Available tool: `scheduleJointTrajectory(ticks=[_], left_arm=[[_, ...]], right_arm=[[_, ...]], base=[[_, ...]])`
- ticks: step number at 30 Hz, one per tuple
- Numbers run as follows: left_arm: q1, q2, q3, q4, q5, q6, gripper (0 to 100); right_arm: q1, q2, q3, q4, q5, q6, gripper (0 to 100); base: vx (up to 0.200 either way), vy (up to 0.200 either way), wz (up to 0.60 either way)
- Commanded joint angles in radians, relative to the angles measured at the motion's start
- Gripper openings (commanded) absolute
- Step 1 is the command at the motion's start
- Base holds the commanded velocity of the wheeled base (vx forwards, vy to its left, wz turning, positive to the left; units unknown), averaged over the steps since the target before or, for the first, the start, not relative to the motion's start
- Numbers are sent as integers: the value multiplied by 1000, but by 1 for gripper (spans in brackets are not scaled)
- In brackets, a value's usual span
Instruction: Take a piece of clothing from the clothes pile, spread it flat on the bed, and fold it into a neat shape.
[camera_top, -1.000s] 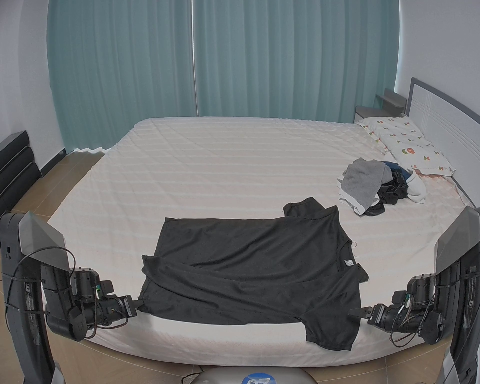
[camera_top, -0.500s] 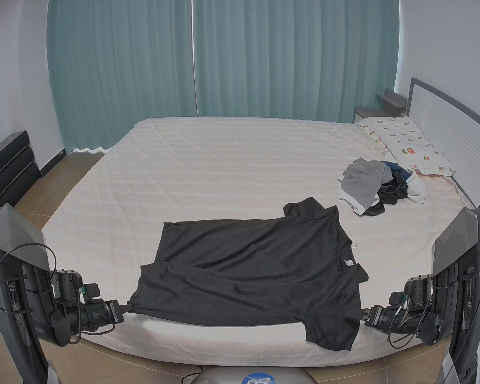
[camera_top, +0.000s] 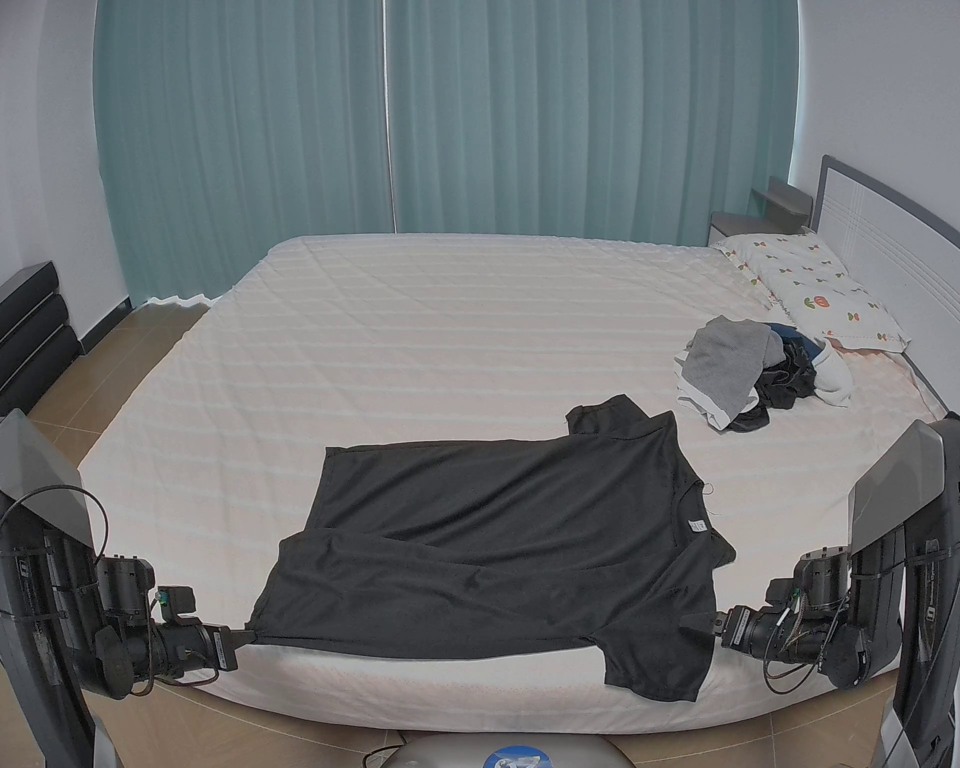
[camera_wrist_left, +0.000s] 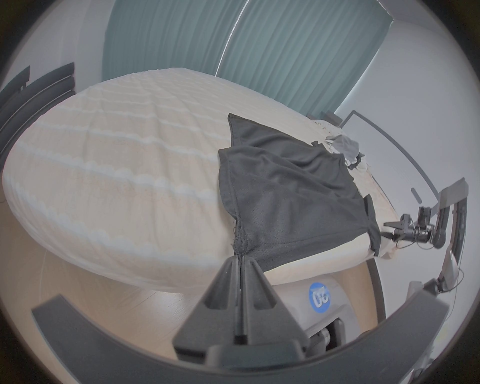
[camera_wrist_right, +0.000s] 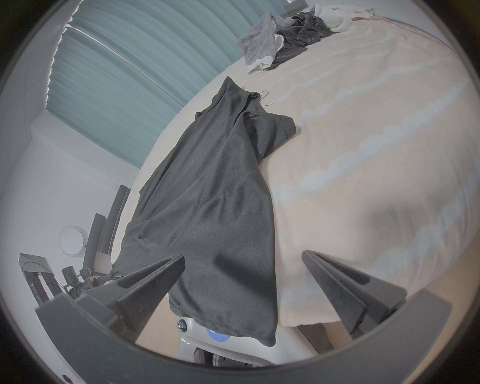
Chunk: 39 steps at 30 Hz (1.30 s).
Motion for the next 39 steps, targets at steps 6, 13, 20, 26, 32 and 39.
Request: scheduleJointTrajectory(ticks=[6, 13, 20, 26, 32, 39], left_arm=[[43, 91, 10, -1, -14, 96, 0], [43, 105, 2, -1, -15, 94, 0], [43, 126, -16, -1, -14, 91, 0], [43, 129, -23, -1, -14, 89, 0], [36, 151, -29, -3, -15, 91, 0], [19, 171, -19, -15, -14, 100, 0]], right_arm=[[25, 36, -38, -7, -30, -1, 0], [9, 13, -12, -8, -50, -1, 0], [-98, -73, 80, -8, 14, -16, 0], [-156, -90, 100, -7, 59, -67, 0], [-238, -73, 120, -7, 69, -191, 0], [-307, -121, 120, -8, 189, -209, 0]], base=[[0, 0, 0], [0, 0, 0], [0, 0, 0], [0, 0, 0], [0, 0, 0], [0, 0, 0]])
